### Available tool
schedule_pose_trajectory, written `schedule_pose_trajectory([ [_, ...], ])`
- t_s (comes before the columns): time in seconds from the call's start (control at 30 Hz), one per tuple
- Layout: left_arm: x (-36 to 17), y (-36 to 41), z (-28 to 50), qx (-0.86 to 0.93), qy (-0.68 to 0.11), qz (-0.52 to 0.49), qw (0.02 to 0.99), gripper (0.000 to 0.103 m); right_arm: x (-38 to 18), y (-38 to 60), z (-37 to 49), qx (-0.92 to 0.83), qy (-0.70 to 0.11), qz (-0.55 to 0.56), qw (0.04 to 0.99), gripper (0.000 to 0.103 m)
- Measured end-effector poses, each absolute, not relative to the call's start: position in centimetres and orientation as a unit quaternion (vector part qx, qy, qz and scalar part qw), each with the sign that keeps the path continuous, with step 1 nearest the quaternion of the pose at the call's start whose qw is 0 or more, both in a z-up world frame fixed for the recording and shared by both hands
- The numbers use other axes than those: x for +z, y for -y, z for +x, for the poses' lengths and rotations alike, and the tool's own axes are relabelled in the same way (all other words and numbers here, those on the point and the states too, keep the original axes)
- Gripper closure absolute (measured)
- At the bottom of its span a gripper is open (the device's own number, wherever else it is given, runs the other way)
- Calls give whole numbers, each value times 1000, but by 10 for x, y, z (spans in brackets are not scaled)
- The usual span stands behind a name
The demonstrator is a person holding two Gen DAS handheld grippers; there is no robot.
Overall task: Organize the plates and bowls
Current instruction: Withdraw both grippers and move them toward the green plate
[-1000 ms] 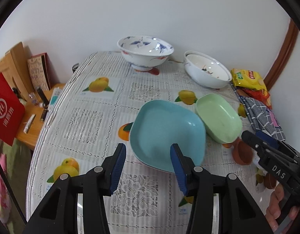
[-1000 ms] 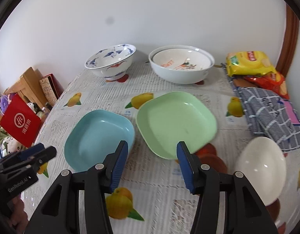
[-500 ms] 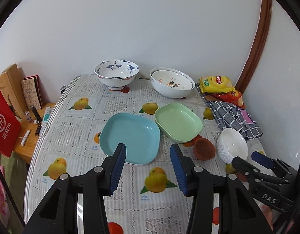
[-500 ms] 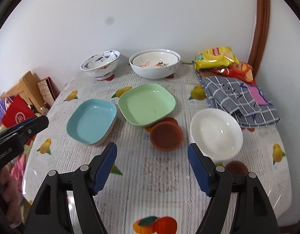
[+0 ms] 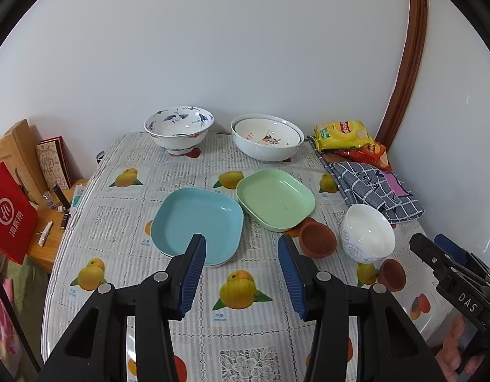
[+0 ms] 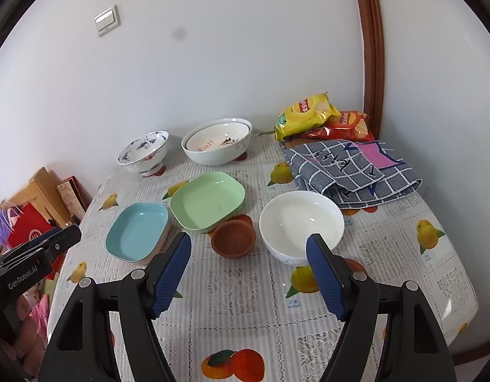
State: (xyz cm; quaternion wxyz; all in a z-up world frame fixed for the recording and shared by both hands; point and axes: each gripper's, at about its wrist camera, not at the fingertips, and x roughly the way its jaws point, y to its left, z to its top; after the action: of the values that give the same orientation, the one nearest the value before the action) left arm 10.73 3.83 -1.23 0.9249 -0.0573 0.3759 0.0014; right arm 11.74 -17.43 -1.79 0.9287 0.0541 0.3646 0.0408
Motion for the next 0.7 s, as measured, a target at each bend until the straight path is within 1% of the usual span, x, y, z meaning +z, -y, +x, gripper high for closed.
schedule_pose_trajectory([
  [0.2,-13,-28,117,-3,-385,-55,921,58,-17,166,121,40,-366,2,930,29],
  [0.33,-14,-22,126,-7,-387,-56,920,58,-20,166,128,52,-380,13,923,29],
  [0.4,-15,-20,132,-5,-392,-53,919,54,-21,167,131,54,-383,21,922,29],
  [0.43,-16,-20,136,-3,-393,-51,918,53,-22,167,135,52,-390,23,919,29],
  [0.7,-21,-30,163,6,-403,-47,914,52,-31,162,168,61,-411,32,909,29],
])
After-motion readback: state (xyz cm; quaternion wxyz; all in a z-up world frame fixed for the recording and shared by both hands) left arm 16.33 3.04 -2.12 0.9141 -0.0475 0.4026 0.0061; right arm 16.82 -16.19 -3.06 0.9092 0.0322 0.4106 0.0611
